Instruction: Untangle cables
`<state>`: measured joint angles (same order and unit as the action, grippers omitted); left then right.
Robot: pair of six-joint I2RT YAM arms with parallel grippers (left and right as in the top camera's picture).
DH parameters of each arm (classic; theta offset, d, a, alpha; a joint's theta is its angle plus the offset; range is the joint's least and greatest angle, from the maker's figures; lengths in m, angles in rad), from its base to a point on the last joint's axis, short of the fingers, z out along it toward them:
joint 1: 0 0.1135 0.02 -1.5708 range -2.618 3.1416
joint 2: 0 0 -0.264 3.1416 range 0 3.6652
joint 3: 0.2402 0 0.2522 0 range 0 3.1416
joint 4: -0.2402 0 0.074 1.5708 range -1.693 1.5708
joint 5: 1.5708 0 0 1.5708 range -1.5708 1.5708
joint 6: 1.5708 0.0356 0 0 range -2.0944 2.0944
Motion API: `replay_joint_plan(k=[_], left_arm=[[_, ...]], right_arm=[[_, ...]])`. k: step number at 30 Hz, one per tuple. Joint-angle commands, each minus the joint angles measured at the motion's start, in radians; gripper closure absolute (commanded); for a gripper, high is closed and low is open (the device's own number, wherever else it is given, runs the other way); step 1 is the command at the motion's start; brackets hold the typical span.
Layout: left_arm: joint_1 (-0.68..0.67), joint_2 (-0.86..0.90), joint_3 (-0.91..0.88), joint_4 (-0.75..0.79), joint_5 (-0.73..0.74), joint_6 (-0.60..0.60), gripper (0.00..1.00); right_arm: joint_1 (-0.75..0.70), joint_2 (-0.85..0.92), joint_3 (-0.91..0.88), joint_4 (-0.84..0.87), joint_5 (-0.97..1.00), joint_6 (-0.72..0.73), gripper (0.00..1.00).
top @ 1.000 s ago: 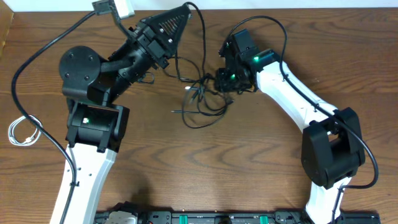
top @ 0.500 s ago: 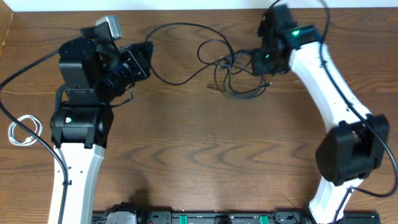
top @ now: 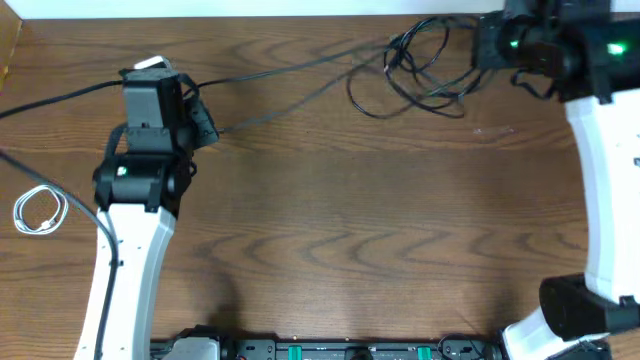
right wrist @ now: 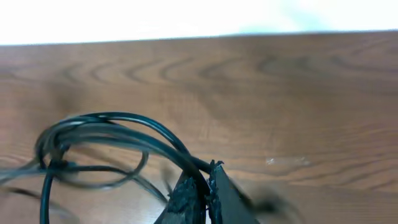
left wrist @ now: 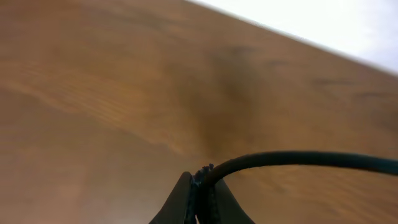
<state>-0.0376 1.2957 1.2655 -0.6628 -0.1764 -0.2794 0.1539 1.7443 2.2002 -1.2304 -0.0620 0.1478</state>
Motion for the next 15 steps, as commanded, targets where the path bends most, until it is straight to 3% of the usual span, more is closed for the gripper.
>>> replay_joint_plan(k=[1, 15], left_arm=[[0.035, 0.055, 0.01, -0.01, -0.15, 0.028, 0.92], [0.144, 0.135, 0.01, -0.002, -0.151, 0.024, 0.93]], right_arm=[[-0.058, -0.071, 0.048, 0.003, 0.03, -0.007, 0.99], [-0.354, -0.189, 0.051, 0.0, -0.156, -0.008, 0.99]])
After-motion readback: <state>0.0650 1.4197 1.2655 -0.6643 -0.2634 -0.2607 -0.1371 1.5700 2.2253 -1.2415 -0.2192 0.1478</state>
